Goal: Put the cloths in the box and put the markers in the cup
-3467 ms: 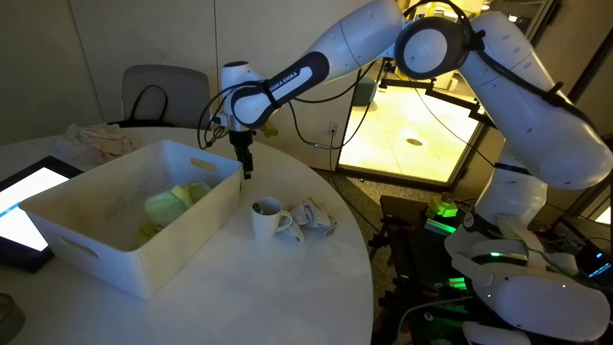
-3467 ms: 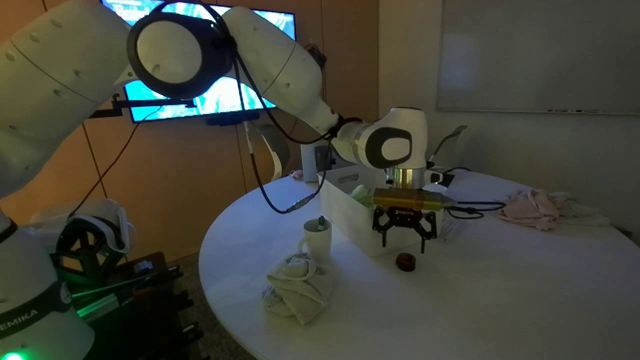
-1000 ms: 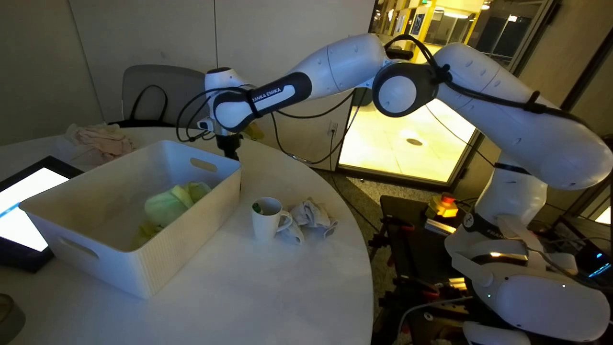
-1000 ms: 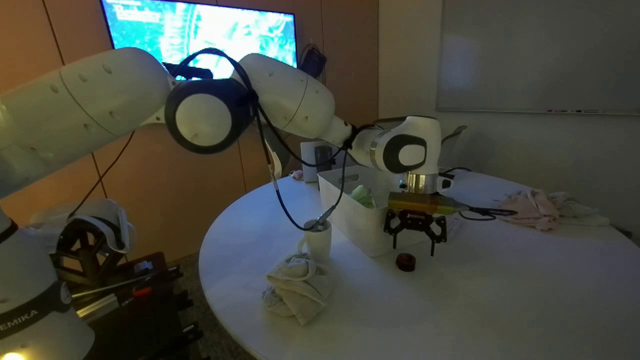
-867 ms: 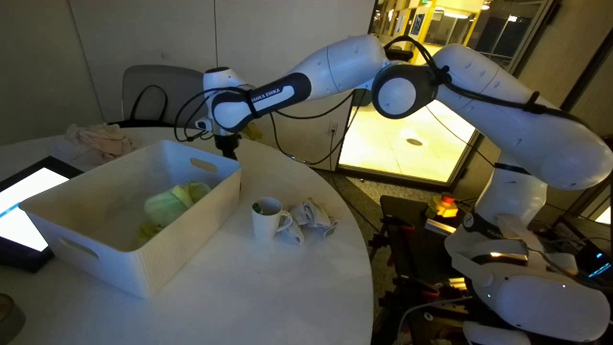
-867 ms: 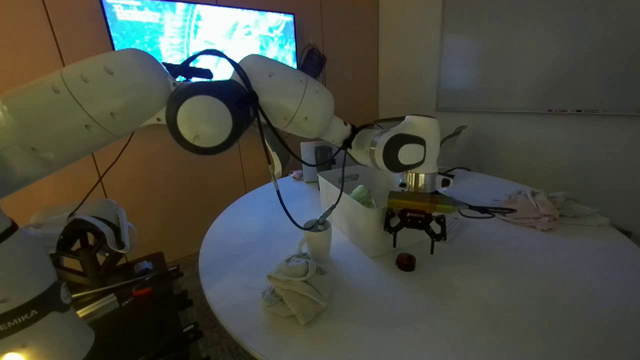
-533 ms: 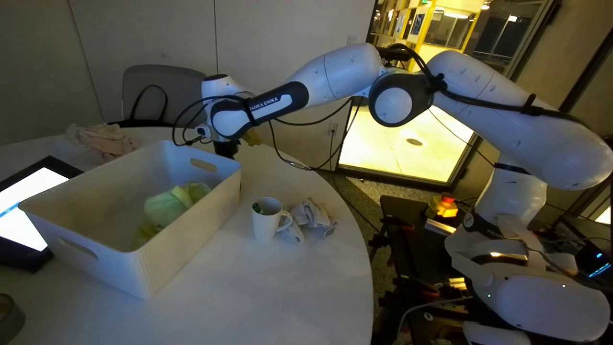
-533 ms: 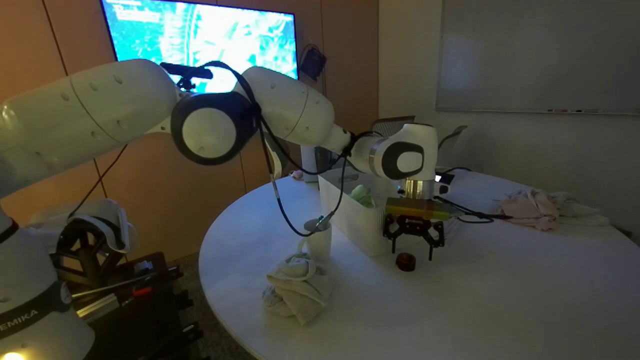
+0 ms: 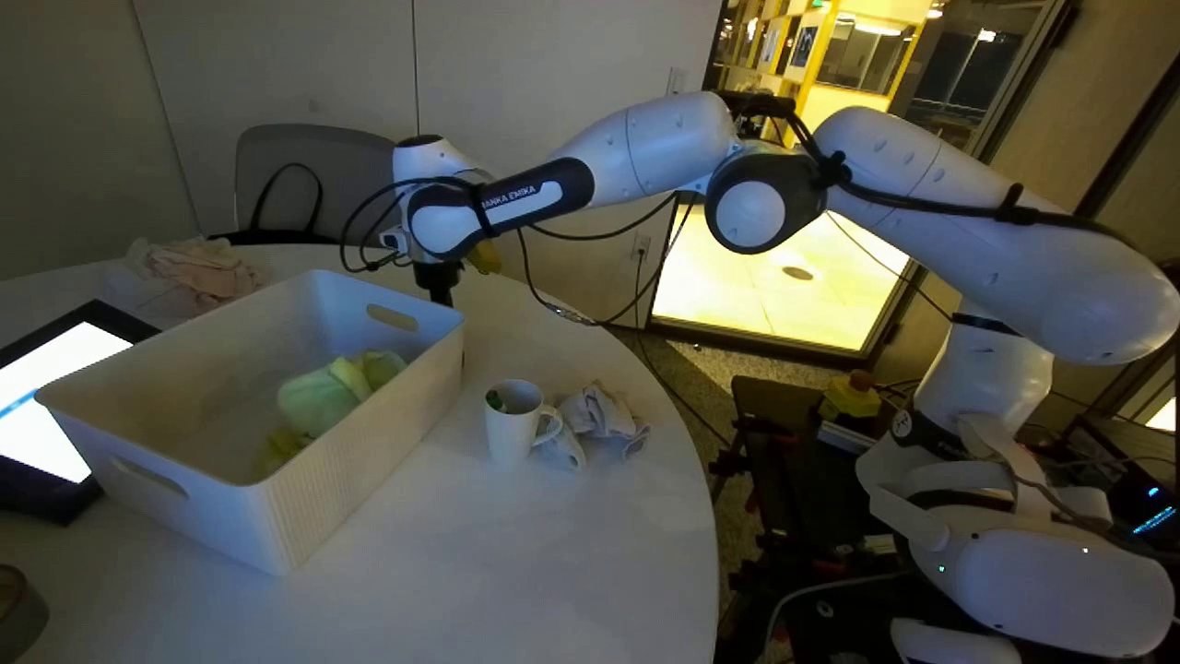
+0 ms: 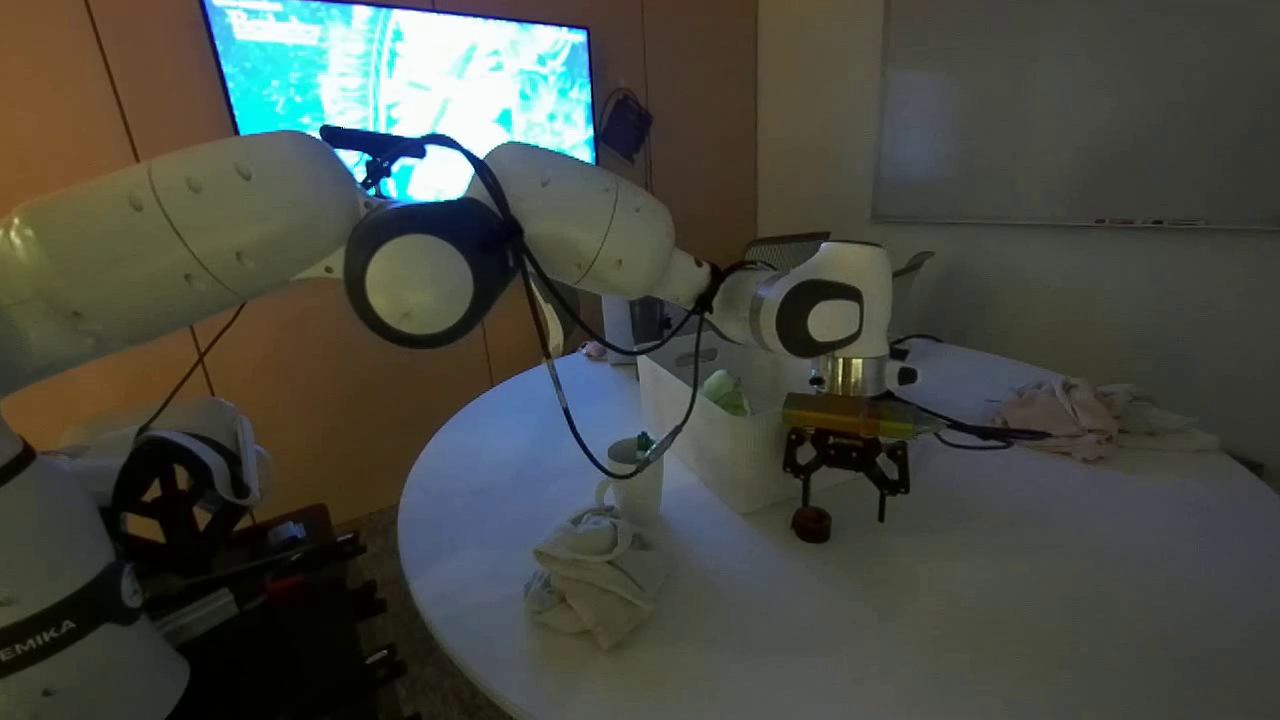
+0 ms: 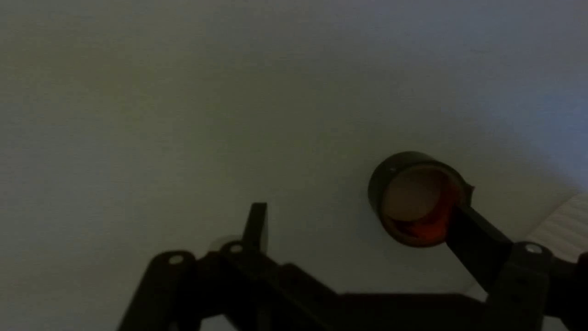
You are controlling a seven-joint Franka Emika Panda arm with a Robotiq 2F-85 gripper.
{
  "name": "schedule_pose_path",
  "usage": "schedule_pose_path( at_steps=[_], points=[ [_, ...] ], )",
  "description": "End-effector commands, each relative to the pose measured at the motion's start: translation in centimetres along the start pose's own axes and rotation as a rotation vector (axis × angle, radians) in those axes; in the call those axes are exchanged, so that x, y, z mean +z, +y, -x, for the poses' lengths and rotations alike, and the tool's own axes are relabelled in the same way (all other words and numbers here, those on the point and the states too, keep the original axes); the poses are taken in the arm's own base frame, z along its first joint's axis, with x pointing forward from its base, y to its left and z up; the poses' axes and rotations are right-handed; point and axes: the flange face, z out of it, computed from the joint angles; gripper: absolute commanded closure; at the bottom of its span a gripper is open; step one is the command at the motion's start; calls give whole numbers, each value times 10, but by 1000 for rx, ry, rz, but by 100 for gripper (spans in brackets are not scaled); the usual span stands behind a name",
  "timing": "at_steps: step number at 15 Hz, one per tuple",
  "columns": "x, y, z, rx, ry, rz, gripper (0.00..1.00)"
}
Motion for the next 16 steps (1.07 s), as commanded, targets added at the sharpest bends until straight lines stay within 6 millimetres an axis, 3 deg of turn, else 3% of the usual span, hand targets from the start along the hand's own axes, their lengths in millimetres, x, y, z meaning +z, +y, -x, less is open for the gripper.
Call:
schedule_pose_path(
  at_steps=[1, 10, 16],
  points=[
    [1, 9, -5, 54, 28, 42, 0],
    [39, 4, -16, 200, 111, 147, 0],
    [34, 11, -9, 245, 90, 149, 0]
  ],
)
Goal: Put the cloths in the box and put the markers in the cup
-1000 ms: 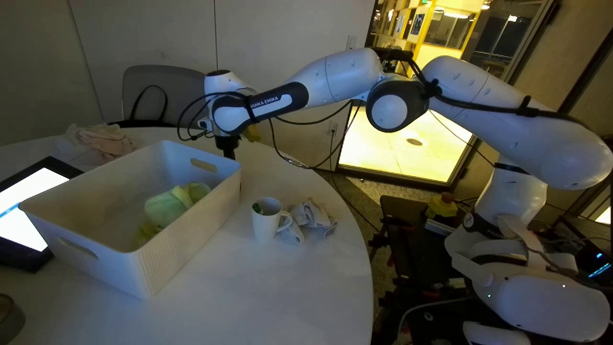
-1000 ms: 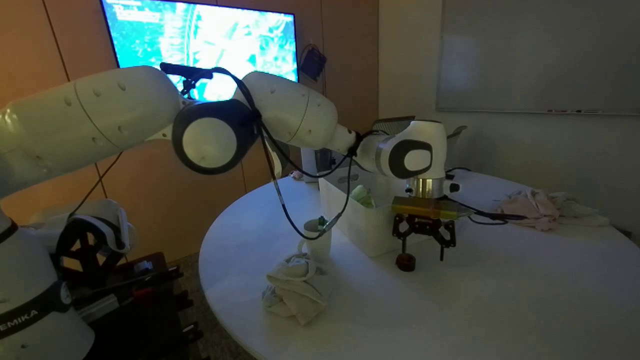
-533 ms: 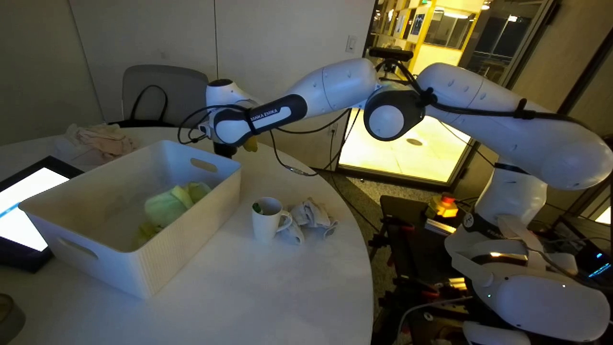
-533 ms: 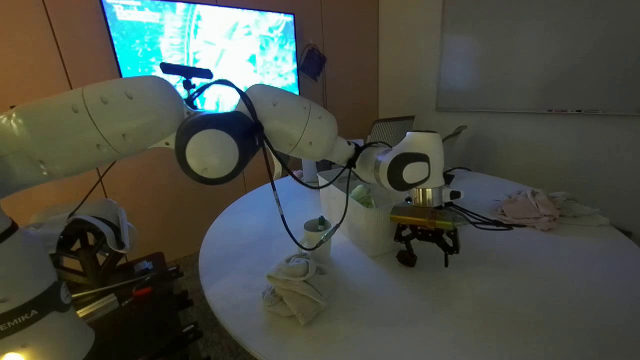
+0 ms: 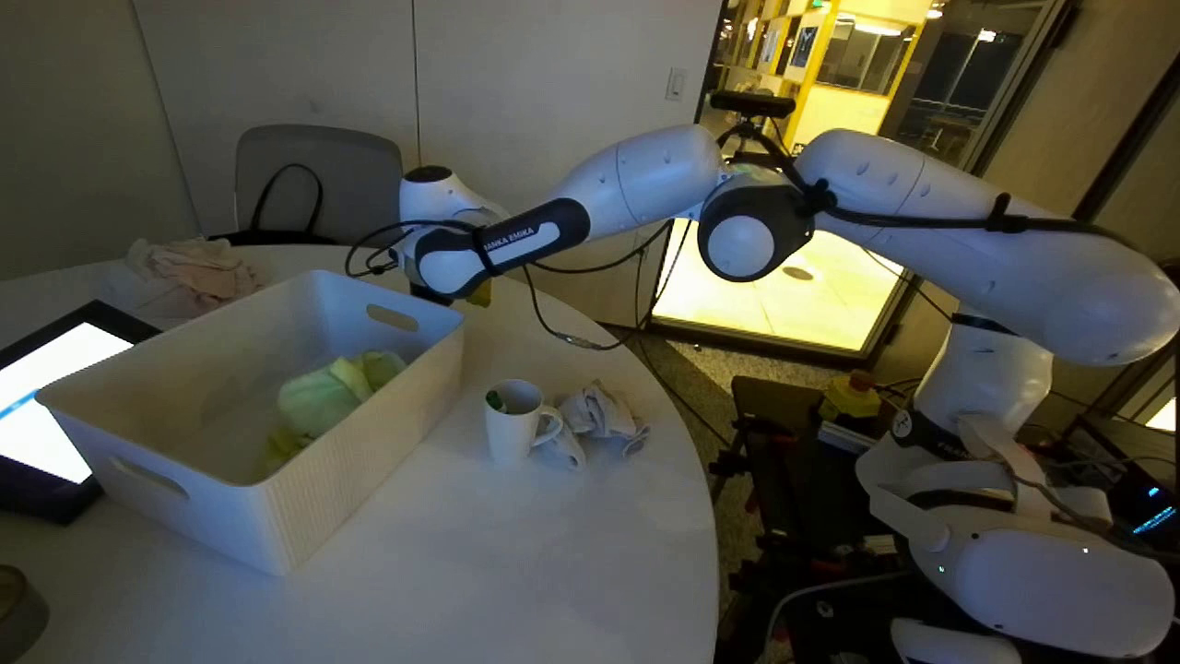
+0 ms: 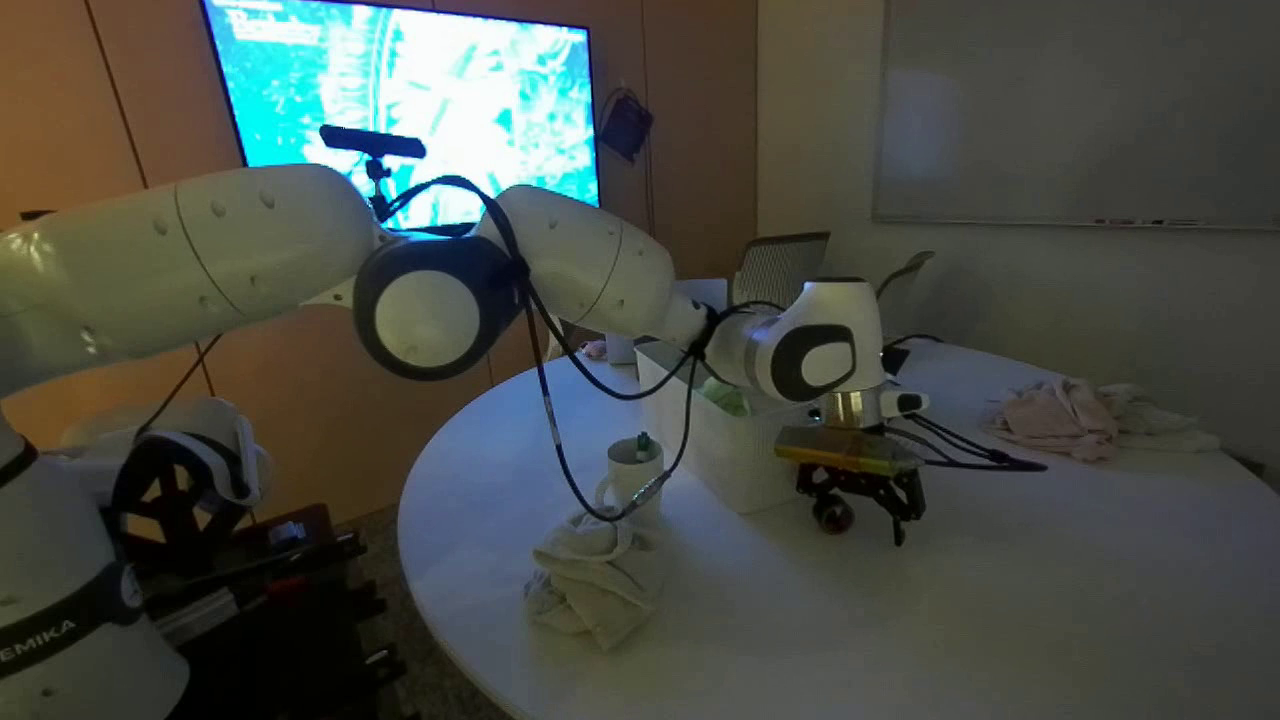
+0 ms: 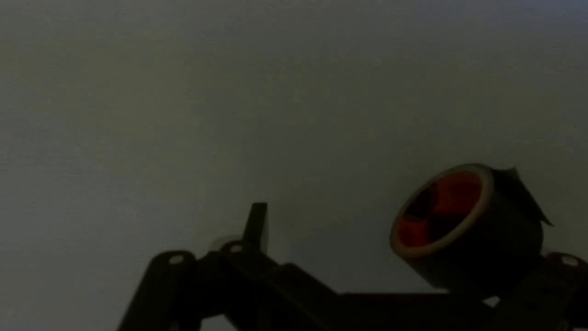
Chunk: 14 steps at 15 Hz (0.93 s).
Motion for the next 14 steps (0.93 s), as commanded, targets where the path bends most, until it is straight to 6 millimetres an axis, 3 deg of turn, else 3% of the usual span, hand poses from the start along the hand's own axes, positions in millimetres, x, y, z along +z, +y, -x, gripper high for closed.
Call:
schedule_pose_path(
  at_steps=[1, 6, 7, 14],
  points=[
    [-6, 9, 0, 17, -6, 43, 0],
    [-18, 23, 7, 18, -56, 119, 0],
    [-21, 25, 9, 14, -71, 120, 21],
    [-5, 16, 33, -19, -245, 39, 73]
  ],
)
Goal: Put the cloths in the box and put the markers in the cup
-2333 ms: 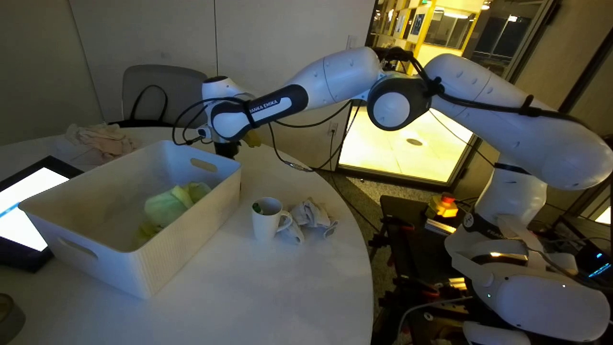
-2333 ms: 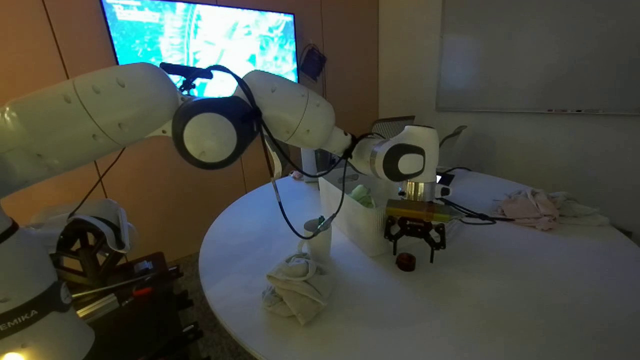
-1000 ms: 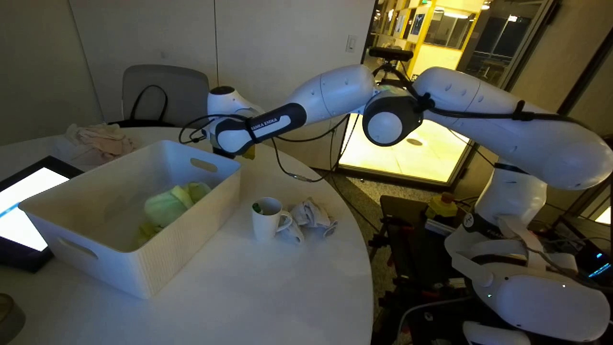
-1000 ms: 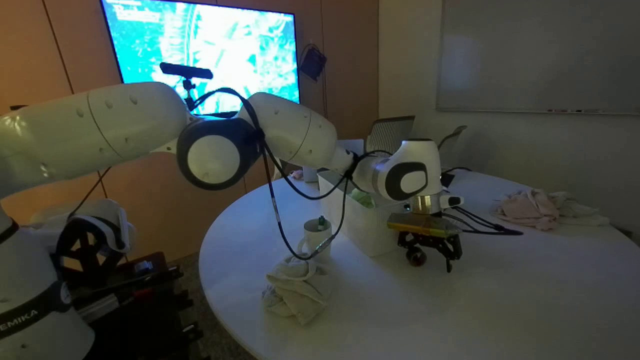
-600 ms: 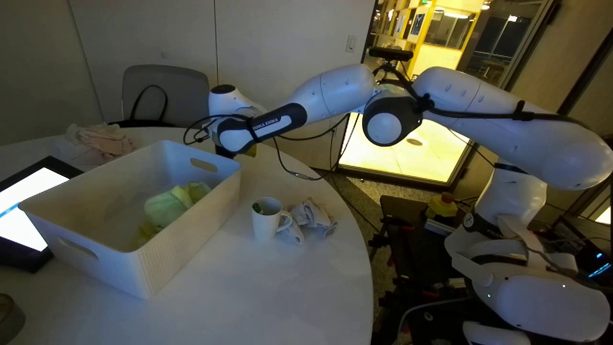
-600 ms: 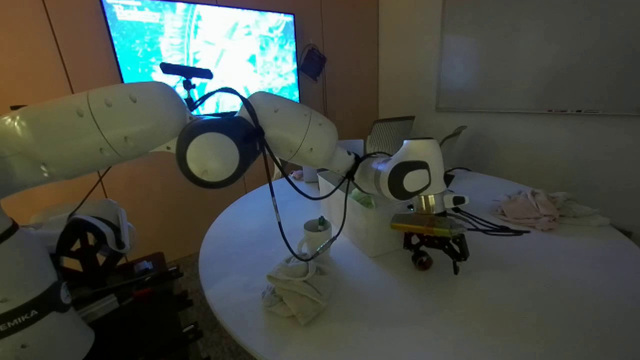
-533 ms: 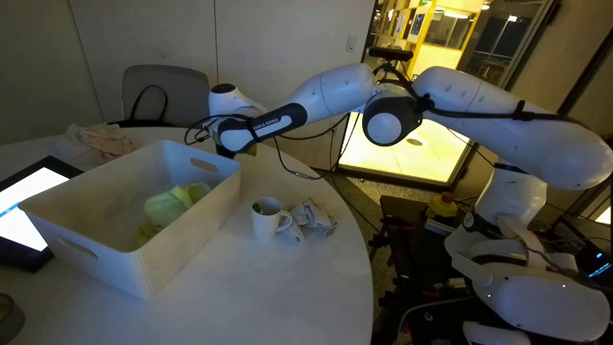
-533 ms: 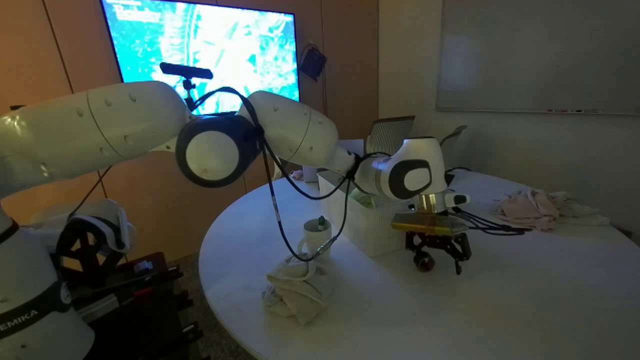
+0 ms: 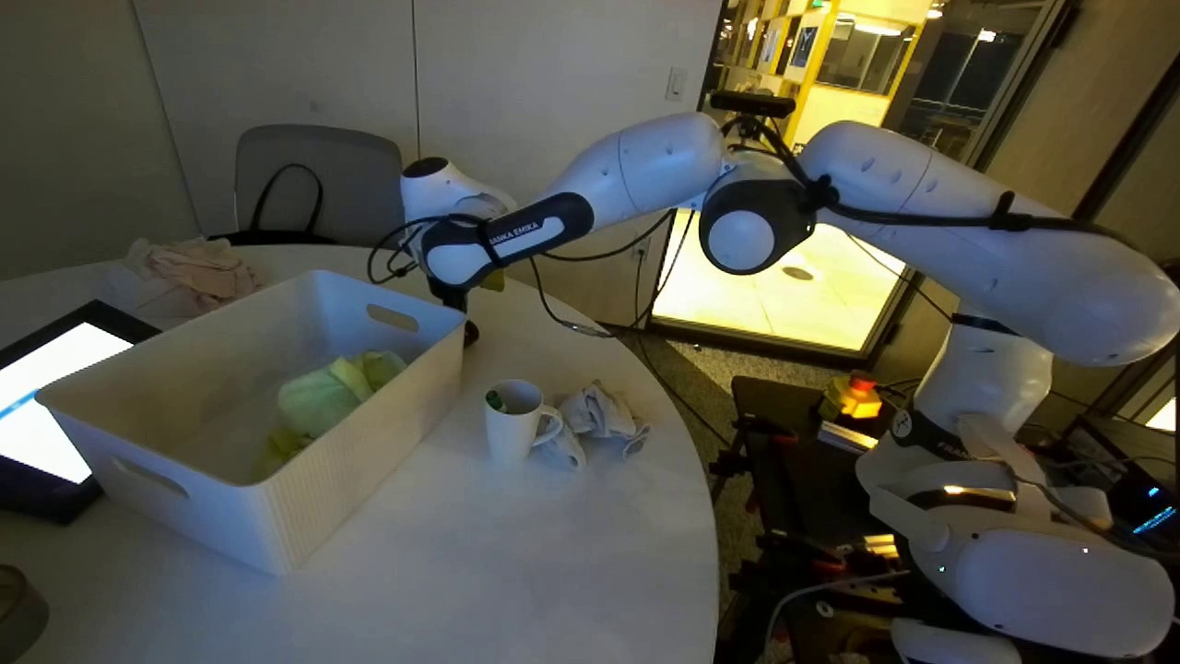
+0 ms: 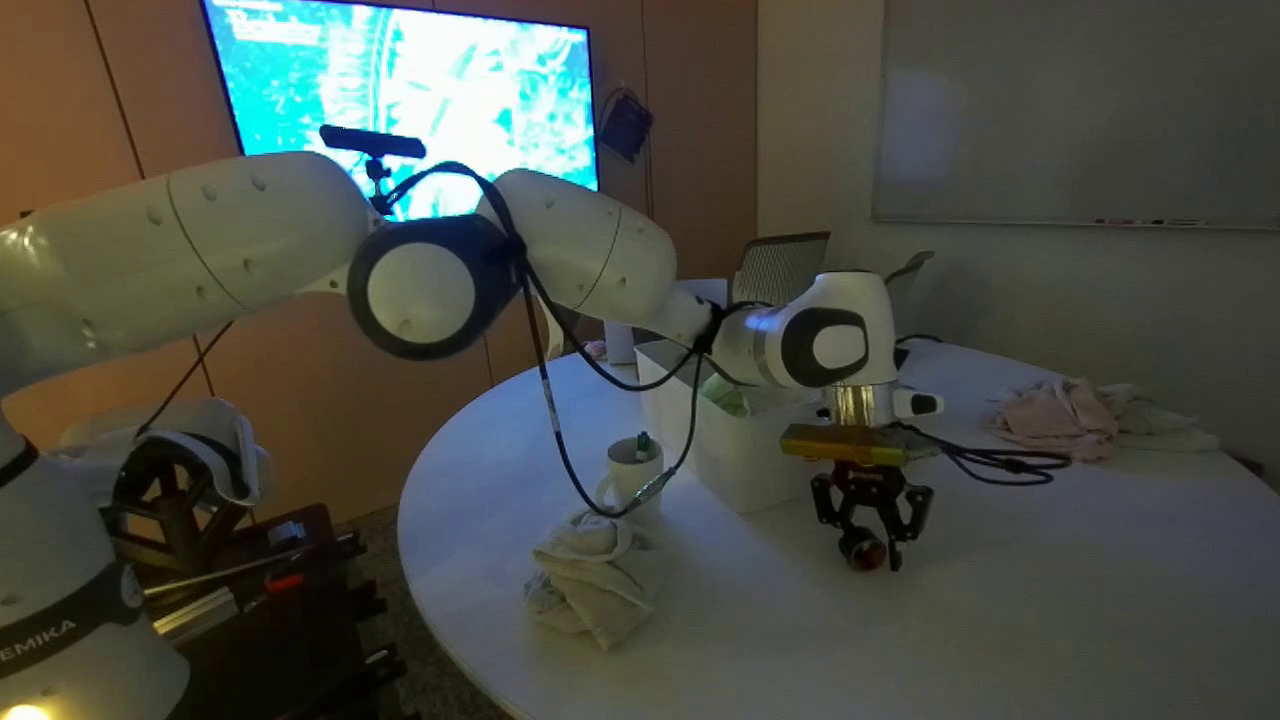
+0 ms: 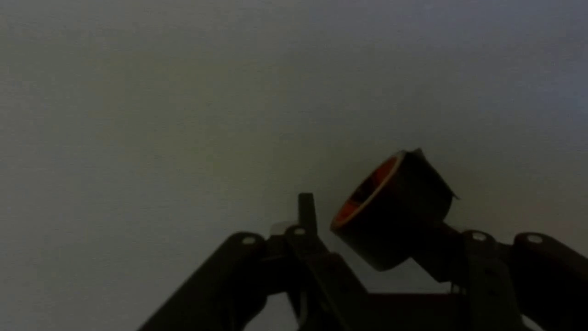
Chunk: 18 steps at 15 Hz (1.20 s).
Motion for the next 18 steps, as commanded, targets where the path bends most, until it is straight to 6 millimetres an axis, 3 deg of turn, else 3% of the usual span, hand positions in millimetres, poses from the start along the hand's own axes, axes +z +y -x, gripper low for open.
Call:
schedule_pose_path(
  at_steps=[1, 3, 10, 14, 18],
  points=[
    [3, -8, 14, -29, -108, -36, 80],
    [0, -11, 19, -39, -149, -56, 93],
    [-40, -24, 36, -162, -227, -108, 91],
    [-69, -51, 43, -252, -224, -108, 91],
    [-84, -83, 57, -299, -239, -111, 91]
  ],
)
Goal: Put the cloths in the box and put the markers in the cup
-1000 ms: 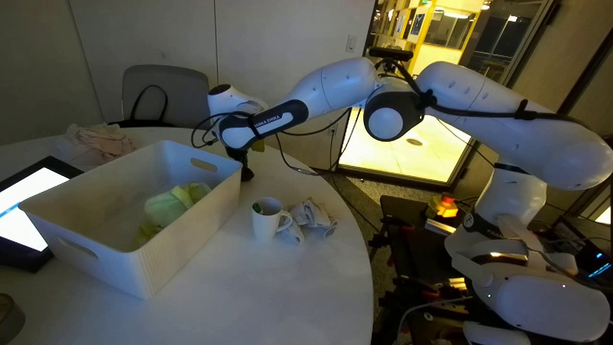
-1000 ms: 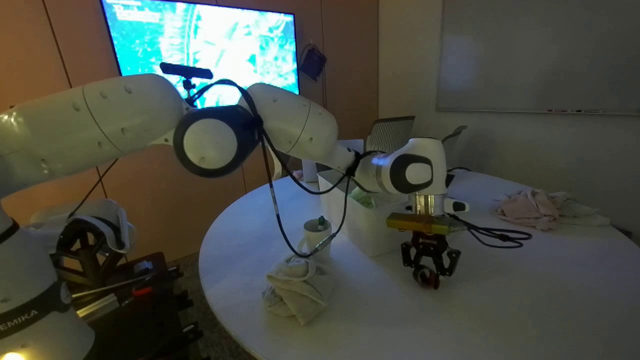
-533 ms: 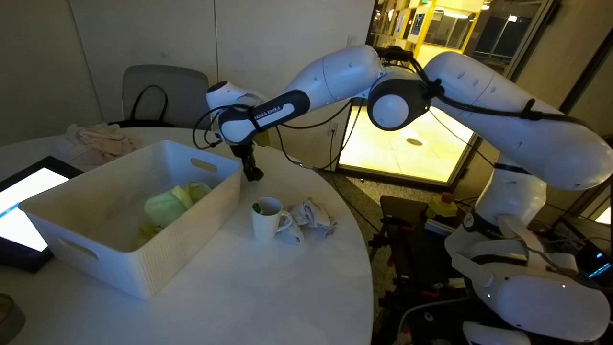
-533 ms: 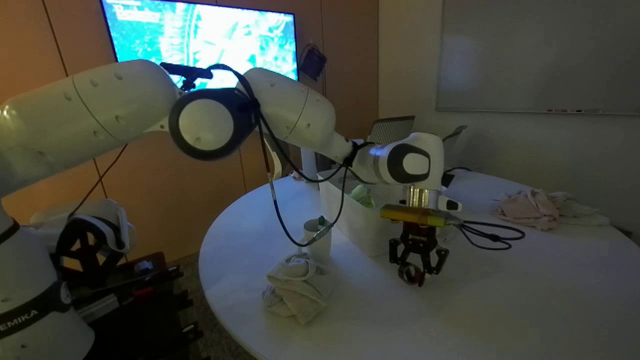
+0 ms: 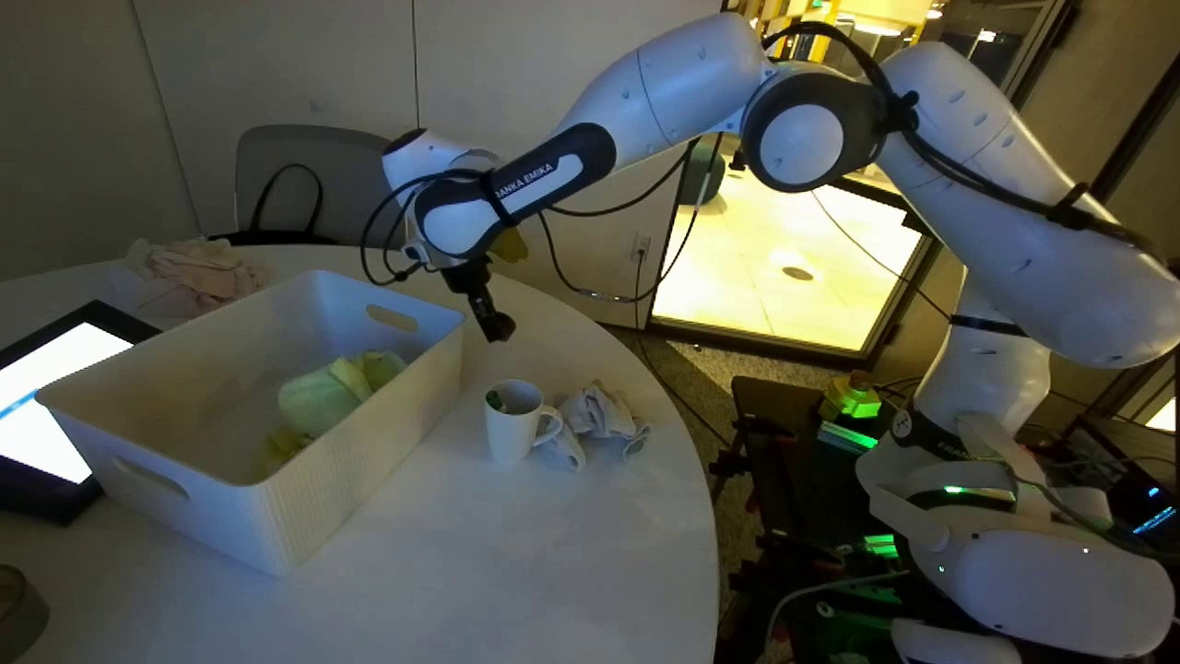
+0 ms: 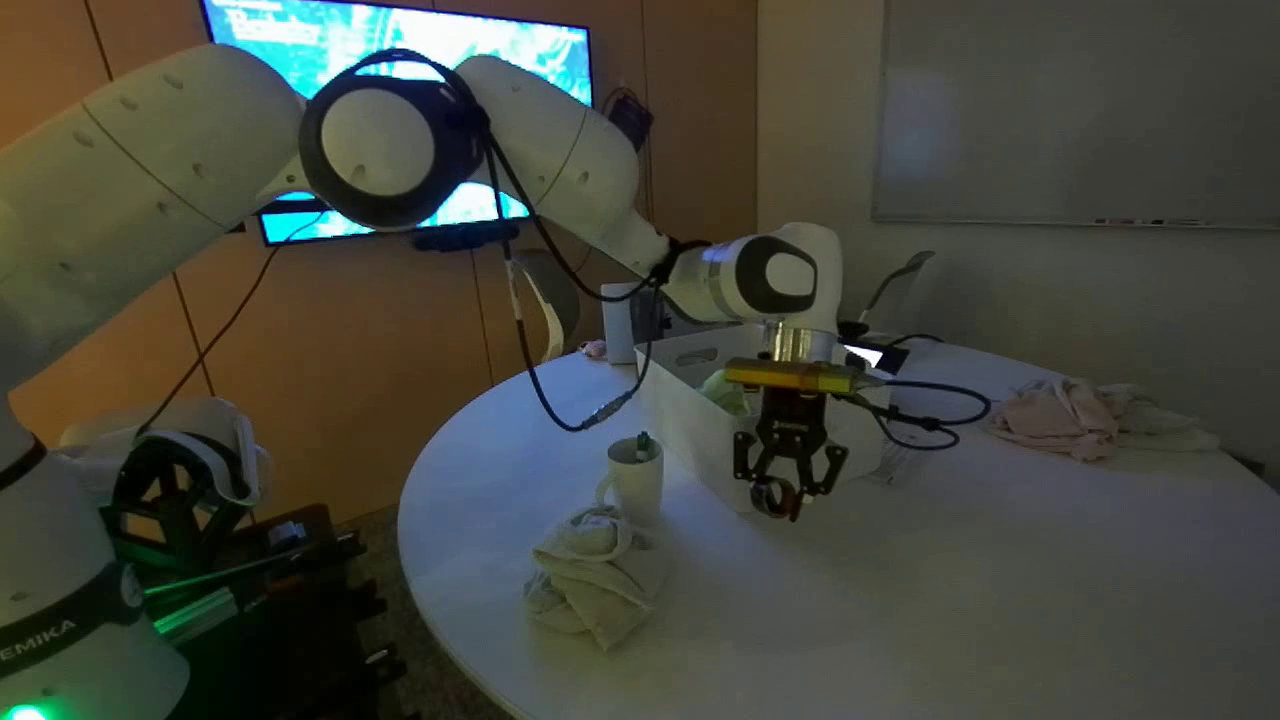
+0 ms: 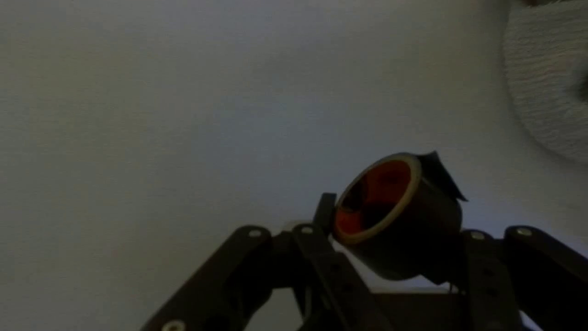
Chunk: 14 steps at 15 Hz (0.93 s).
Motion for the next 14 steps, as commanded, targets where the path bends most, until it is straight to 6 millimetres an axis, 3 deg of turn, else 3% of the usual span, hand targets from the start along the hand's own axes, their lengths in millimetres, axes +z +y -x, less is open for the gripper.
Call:
schedule_pose_path(
  at_steps=[1, 6, 10, 14],
  points=[
    [-12, -37, 20, -47, -5, 4, 91],
    [-17, -84, 35, -5, 46, -22, 91],
    [-14, -136, 43, 51, 110, -13, 91],
    [-18, -184, 66, 144, 177, 30, 91]
  ],
)
